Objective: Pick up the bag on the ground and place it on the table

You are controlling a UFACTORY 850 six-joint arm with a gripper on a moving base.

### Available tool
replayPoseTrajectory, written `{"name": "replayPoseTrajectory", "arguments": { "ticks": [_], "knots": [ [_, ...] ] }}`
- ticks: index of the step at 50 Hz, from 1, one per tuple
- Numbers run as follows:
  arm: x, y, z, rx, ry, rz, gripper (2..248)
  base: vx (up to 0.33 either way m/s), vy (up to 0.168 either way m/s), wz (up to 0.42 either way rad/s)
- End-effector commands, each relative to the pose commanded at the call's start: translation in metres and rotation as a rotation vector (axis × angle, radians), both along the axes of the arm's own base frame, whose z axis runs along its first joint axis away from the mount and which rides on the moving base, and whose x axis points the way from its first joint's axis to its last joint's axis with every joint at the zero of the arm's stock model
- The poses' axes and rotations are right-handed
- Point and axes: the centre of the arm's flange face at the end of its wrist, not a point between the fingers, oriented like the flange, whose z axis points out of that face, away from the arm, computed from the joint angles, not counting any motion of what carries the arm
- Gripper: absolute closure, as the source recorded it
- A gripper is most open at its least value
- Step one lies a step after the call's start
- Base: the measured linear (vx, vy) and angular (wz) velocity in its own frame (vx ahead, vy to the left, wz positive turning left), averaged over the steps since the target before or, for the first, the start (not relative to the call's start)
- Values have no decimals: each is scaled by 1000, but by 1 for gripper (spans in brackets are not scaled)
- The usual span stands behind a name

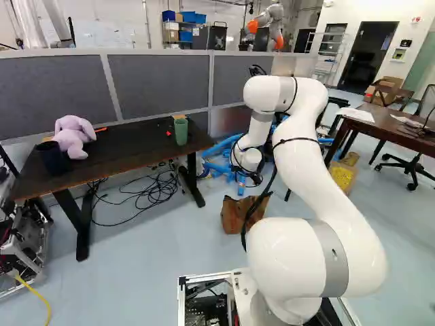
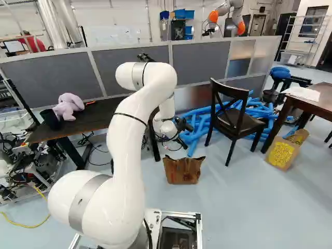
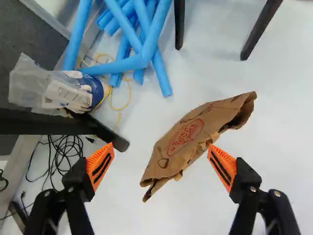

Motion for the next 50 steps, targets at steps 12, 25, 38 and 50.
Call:
{"name": "replayPoseTrajectory", "arguments": {
  "ticks": [12, 25, 38, 50],
  "knots": [
    [0, 0, -18, 69, 16, -109, 3, 0, 0, 0],
    [0, 1, -38, 140, 43, -231, 3, 0, 0, 0],
    [-1, 1, -58, 185, 76, -311, 3, 0, 0, 0],
    [-1, 0, -77, 191, 104, -321, 3, 0, 0, 0]
  ]
}}
